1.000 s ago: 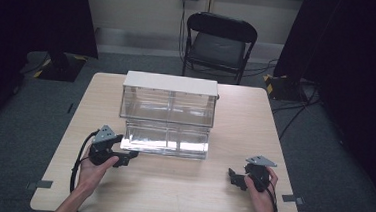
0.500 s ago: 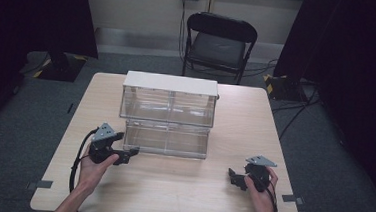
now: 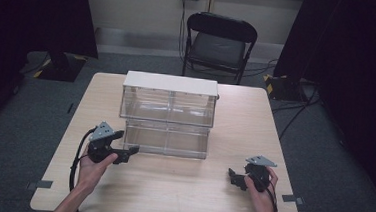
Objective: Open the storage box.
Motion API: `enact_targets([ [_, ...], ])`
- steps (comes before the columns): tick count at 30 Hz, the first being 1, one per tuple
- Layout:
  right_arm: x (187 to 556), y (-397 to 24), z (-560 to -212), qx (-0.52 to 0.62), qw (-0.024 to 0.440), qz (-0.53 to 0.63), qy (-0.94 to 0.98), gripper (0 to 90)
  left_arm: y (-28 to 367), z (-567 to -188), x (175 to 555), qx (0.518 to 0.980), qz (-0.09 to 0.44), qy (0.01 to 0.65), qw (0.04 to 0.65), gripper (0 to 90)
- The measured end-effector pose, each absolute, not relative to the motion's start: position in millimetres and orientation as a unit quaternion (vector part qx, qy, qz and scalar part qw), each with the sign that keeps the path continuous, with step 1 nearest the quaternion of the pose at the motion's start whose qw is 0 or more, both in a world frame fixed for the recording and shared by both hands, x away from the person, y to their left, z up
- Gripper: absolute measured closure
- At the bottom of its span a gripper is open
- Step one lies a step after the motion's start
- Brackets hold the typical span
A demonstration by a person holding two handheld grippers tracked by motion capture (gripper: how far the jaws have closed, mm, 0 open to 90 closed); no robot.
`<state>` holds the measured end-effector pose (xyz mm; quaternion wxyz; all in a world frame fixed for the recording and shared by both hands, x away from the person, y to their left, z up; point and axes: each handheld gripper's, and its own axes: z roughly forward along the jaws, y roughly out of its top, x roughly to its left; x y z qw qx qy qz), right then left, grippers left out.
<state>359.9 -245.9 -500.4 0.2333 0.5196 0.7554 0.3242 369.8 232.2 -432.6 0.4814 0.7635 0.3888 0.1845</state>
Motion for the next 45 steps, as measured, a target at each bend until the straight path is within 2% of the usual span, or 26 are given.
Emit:
enact_targets([
  [45,360,-246,-500,0.52,0.233,0.324,0.755,10.4,233,-420,380,0.756,0.187,0.387,0.493,15.5],
])
